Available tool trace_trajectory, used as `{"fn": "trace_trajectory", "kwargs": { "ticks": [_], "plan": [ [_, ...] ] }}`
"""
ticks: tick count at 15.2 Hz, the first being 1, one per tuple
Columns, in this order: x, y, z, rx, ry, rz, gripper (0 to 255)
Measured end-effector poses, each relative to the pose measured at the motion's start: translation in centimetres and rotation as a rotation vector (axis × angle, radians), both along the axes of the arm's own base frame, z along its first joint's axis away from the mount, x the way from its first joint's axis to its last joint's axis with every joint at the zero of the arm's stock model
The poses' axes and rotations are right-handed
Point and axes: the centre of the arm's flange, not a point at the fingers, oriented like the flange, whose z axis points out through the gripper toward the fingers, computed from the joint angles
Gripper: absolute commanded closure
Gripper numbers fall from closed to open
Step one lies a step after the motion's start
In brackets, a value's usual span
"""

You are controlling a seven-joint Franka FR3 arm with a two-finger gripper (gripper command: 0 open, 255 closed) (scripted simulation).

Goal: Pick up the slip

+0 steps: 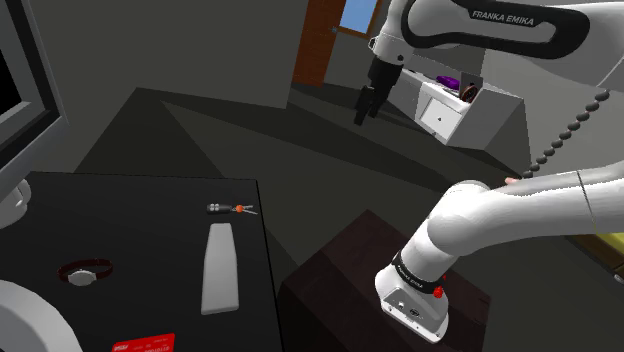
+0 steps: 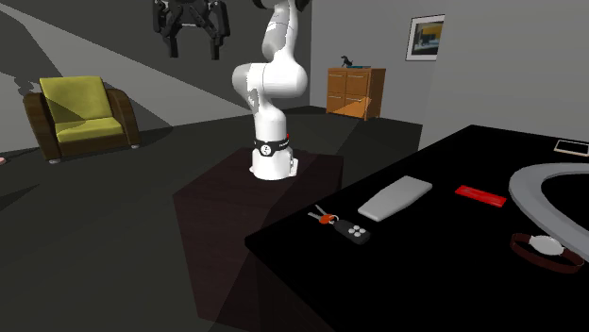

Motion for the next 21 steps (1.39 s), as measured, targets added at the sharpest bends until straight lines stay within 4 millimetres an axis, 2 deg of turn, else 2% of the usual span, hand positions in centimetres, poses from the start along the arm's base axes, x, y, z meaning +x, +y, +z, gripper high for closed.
{"fn": "trace_trajectory", "kwargs": {
  "ticks": [2, 7, 14, 17, 21],
  "plan": [
    [0.4, 0.5, -0.4, 0.001, 0.000, 0.009, 0],
    [3.1, 4.2, -3.6, 0.007, -0.005, 0.098, 0],
    [6.2, 10.8, -9.1, 0.018, -0.015, 0.236, 0],
    [7.0, 13.4, -11.5, 0.022, -0.019, 0.295, 0],
    [8.6, 17.7, -14.2, 0.029, -0.026, 0.375, 0]
  ]
}}
